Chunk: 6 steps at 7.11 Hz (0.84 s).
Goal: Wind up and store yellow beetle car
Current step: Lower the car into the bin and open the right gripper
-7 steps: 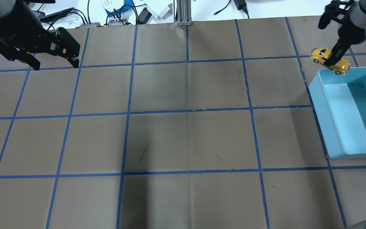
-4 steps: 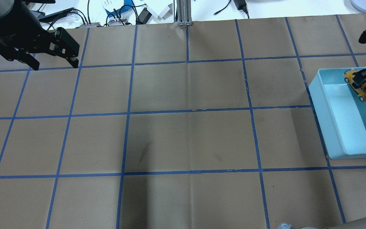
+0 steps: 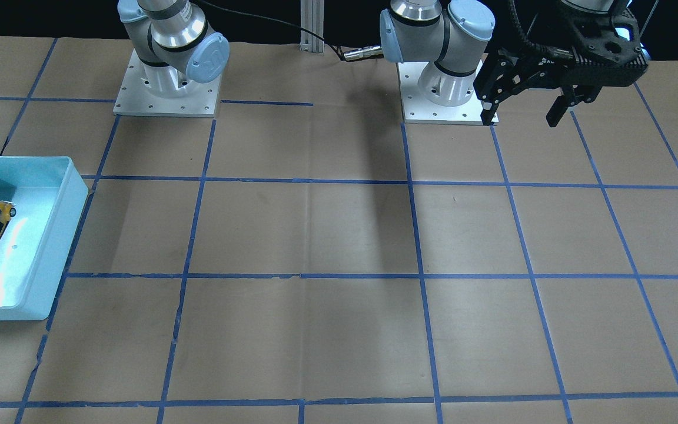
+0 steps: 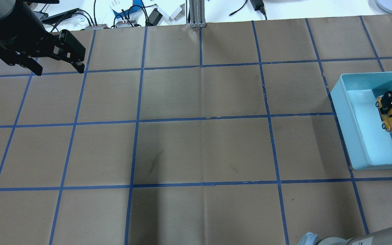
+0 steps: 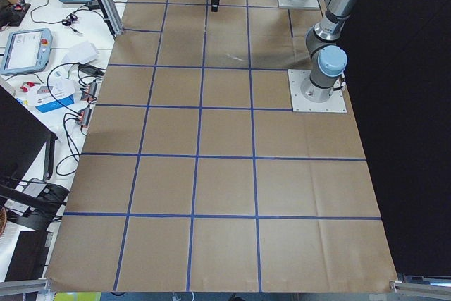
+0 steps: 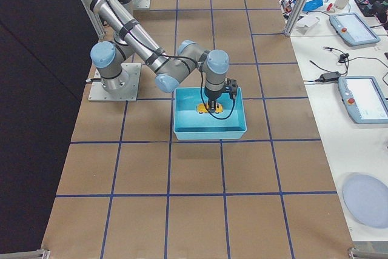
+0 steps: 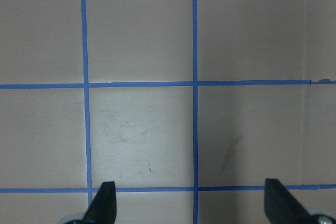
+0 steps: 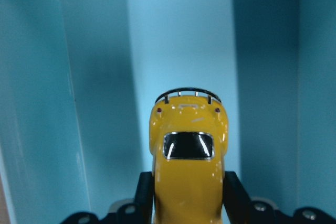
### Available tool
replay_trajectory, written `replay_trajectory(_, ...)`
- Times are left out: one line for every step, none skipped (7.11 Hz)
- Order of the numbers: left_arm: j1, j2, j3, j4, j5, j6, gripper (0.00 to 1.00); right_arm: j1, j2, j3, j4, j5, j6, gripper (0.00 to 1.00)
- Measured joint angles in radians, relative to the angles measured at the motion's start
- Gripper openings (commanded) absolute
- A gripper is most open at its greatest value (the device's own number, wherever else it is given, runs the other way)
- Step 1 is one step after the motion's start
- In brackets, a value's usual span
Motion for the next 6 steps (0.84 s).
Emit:
replay_trajectory(0.000, 0.002, -0.001, -0.002, 0.000, 0.000, 1.00, -0.002, 0.004, 0.028, -0.028, 0.018, 0.010, 0.04)
replay_trajectory(0.000, 0.003, -0.001, -0.004, 0.000, 0.000, 1.00, -0.003, 0.011, 0.041, -0.055, 0.024, 0.006, 0.04)
replay_trajectory(0.000, 0.003, 0.000, -0.004, 0.001, 0.000, 1.00, -0.003, 0.021, 0.045, -0.074, 0.025, 0.000, 0.07)
replay_trajectory(0.000, 0.003, 0.000, -0.004, 0.001, 0.000, 1.00, -0.004, 0.040, 0.048, -0.097, 0.025, -0.009, 0.09)
replay_trajectory(0.000, 0.003, 0.000, -0.004, 0.002, 0.000, 1.00, -0.004, 0.059, 0.049, -0.124, 0.024, -0.023, 0.21)
replay_trajectory(0.000, 0.003, 0.000, -0.004, 0.002, 0.000, 1.00, -0.004, 0.068, 0.049, -0.141, 0.022, -0.036, 0.79)
